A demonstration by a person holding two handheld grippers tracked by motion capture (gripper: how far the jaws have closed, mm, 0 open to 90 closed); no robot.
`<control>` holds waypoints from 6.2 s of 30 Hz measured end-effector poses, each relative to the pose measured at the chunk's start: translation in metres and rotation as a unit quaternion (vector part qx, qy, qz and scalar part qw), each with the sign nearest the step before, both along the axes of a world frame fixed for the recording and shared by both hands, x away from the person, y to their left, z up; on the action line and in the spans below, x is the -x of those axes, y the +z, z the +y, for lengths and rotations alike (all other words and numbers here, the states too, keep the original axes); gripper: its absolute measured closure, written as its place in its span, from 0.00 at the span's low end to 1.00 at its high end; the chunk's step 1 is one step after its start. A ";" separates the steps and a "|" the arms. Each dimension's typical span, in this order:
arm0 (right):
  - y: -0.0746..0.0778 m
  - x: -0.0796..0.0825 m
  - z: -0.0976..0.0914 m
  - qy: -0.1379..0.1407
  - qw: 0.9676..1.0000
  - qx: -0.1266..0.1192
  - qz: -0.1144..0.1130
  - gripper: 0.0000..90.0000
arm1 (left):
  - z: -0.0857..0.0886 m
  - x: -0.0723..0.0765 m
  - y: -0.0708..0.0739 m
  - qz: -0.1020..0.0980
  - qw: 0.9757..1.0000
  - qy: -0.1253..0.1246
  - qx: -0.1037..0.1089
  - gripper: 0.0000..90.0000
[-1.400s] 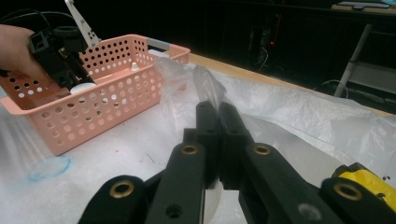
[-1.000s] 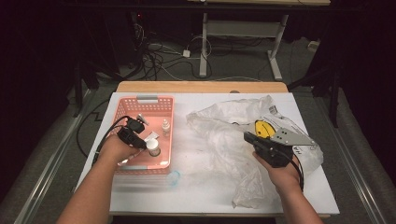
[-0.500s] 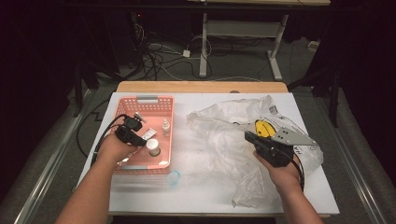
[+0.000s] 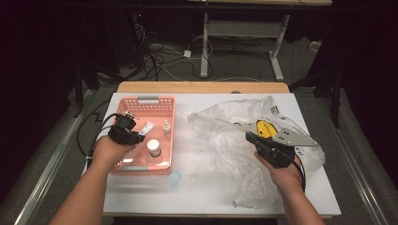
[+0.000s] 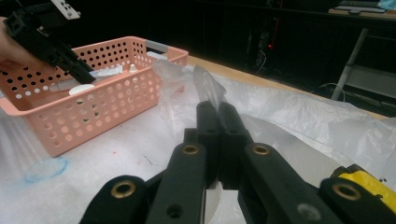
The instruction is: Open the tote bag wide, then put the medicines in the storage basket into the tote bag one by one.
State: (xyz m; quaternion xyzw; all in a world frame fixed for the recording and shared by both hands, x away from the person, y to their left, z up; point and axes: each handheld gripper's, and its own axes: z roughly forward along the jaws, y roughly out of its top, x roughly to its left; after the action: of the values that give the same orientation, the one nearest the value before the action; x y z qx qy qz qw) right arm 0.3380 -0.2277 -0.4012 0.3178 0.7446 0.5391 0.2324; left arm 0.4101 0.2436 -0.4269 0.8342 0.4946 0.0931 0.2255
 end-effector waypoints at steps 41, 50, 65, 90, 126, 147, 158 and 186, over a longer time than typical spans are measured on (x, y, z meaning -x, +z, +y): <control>0.001 0.003 -0.001 0.000 1.000 -0.001 -0.003 1.00 | 0.000 0.084 0.025 -0.177 0.974 0.017 0.139 0.76; 0.001 0.005 0.002 0.005 1.000 0.008 -0.006 1.00 | -0.001 0.095 0.025 -0.189 0.969 0.006 0.160 0.76; 0.002 0.004 0.002 0.004 1.000 0.007 -0.009 1.00 | -0.011 0.098 0.024 -0.185 0.964 -0.012 0.189 0.76; 0.004 0.009 0.002 0.007 1.000 0.004 -0.017 1.00 | -0.041 0.107 0.029 -0.177 0.956 -0.058 0.228 0.76; 0.005 0.012 0.005 0.019 1.000 0.002 -0.021 1.00 | -0.121 0.117 0.006 -0.137 0.956 -0.156 0.207 0.76; 0.005 0.011 0.003 0.017 1.000 -0.002 -0.023 1.00 | -0.169 0.098 -0.009 -0.125 0.954 -0.179 0.204 0.76; 0.007 0.011 0.002 0.016 0.999 -0.011 -0.026 1.00 | -0.200 0.075 -0.010 -0.128 0.954 -0.182 0.200 0.76; 0.018 0.008 -0.004 0.006 0.998 -0.030 -0.048 1.00 | -0.235 0.031 -0.025 -0.119 0.960 -0.171 0.187 0.76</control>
State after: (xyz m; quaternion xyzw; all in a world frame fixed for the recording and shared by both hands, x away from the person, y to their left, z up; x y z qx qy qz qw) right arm 0.3299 -0.2315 -0.3831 0.2938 0.7183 0.5768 0.2549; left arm 0.3787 0.0084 -0.4519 0.8319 0.3226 0.0576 0.4478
